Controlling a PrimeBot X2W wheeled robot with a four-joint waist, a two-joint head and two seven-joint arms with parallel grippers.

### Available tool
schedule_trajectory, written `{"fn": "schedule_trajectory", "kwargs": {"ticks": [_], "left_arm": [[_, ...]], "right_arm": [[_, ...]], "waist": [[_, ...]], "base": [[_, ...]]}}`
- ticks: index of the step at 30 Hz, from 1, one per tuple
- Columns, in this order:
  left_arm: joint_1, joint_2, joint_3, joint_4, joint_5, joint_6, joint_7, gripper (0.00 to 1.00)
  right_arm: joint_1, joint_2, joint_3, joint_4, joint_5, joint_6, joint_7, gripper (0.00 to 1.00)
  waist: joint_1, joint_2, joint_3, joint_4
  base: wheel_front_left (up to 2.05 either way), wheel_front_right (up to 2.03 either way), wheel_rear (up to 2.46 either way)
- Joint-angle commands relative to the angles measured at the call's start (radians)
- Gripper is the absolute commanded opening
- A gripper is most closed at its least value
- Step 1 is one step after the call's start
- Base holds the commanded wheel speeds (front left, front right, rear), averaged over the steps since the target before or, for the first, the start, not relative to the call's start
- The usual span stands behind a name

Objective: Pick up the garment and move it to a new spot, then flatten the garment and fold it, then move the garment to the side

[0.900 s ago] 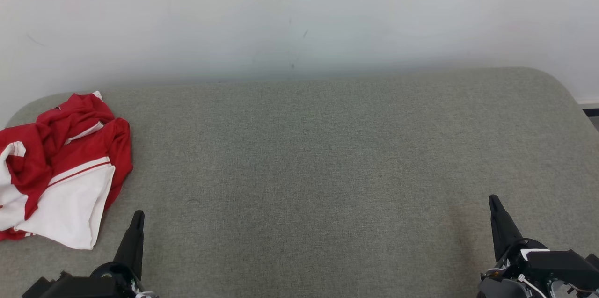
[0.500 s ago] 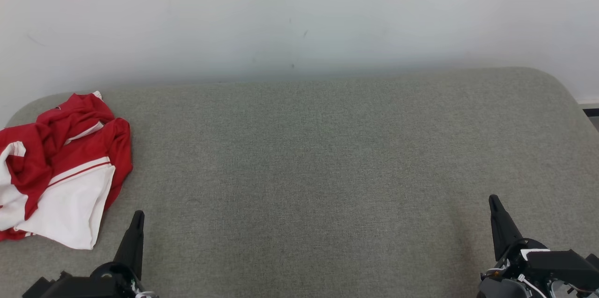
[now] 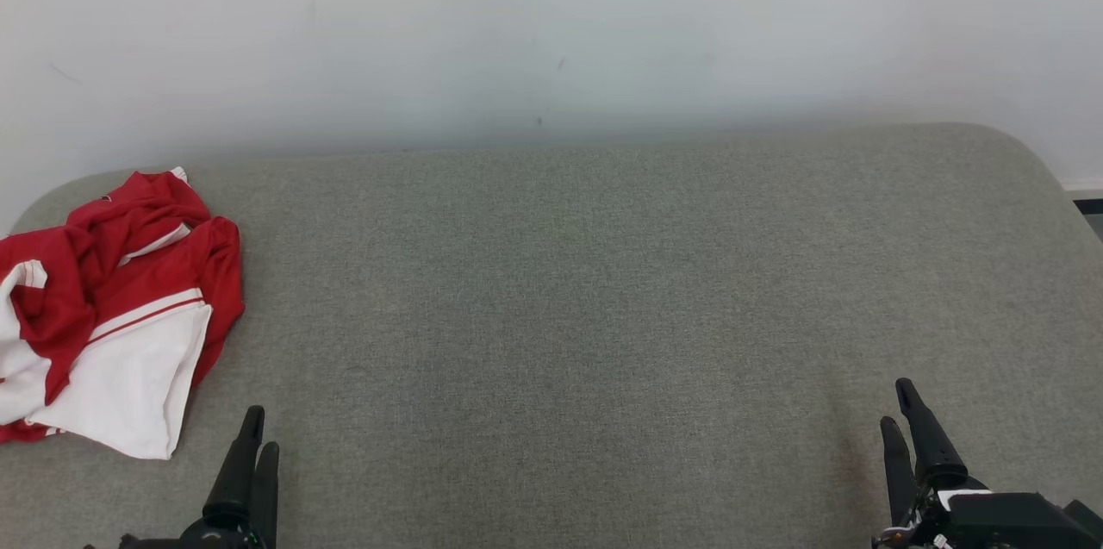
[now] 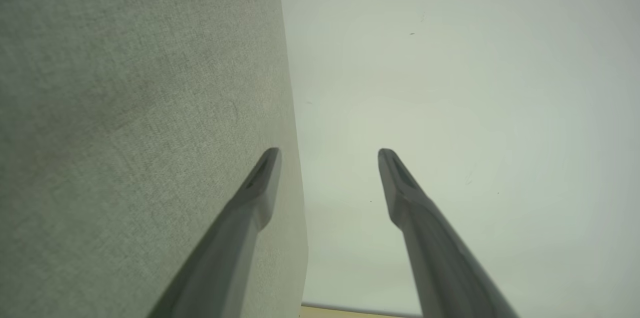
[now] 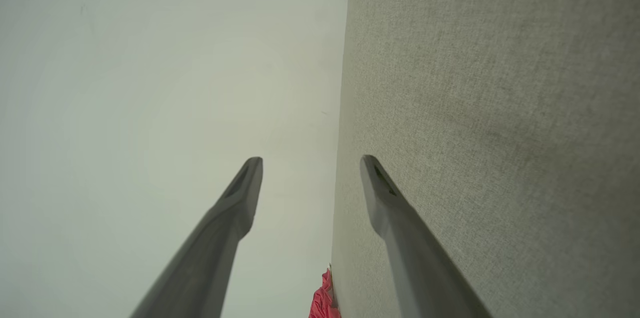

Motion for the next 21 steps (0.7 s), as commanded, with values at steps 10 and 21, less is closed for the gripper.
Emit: {"fn": "schedule_trajectory", "kwargs": {"ticks": [10,21], "left_arm": [[-0.011,0.006,0.004,-0.064,0.205,0.008,-0.054,1.00],[0.004,0.007,-0.018,-0.129,0.464,0.047,-0.099,1.00]], "right_arm": [[-0.013,-0.012,0.041,-0.054,-0.173,0.000,-0.054,1.00],[-0.008,-0.014,0.061,-0.085,-0.373,0.000,-0.100,1.00]], "waist": [[0.0000,-0.0001,0.003,0.000],[0.0000,-0.0001,0.004,0.000]], "base": [[0.00,0.00,0.00],[0.00,0.00,0.00]]}}
